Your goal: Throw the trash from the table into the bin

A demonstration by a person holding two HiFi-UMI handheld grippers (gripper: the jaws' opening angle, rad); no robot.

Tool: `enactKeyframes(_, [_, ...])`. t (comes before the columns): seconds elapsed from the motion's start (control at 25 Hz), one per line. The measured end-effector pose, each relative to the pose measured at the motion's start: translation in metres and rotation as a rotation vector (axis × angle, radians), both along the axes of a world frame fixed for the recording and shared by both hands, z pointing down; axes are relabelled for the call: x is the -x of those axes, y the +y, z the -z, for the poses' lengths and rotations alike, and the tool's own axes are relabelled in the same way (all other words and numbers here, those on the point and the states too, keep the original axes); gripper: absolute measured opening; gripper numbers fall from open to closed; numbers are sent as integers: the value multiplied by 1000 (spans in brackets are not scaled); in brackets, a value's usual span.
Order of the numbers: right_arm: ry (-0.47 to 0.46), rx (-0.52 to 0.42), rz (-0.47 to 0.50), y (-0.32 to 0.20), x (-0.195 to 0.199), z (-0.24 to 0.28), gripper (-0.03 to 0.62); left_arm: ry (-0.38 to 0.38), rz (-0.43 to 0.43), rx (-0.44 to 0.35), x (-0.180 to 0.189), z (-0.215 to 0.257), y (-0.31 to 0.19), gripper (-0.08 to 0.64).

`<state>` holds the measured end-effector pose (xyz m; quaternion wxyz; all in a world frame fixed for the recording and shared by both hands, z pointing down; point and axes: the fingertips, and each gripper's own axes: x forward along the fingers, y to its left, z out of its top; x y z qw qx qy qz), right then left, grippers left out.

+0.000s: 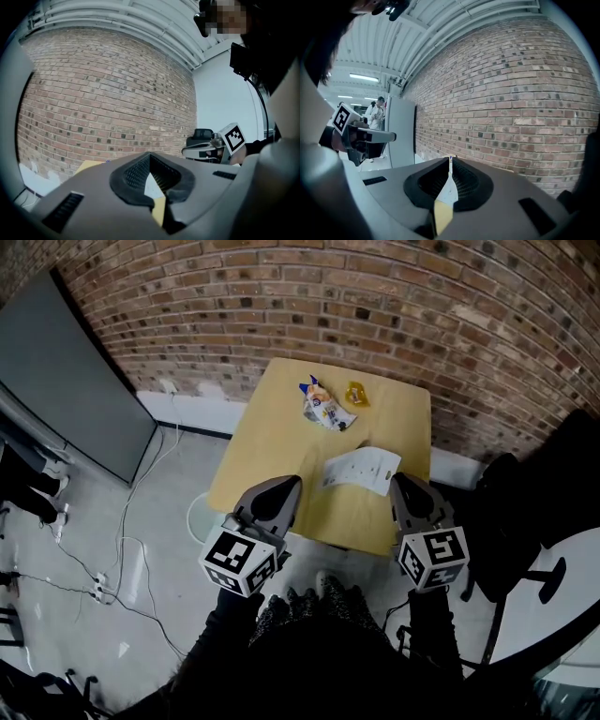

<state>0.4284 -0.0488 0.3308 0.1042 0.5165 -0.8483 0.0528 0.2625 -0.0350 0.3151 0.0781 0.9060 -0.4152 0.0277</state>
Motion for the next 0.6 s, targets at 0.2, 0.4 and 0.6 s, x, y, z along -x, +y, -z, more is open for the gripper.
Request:
enactKeyframes(0.2, [-15,15,25,-28,-7,-10,15,0,7,2,-5,0,-25,5])
enactKeyframes(0.4, [17,77,12,-54,-18,-40,196,-12,17,20,-6,-7,-39,3])
enactKeyframes(0.6, [48,150,37,-73,-24,-75,290,-22,44,43,2,-14,-45,5])
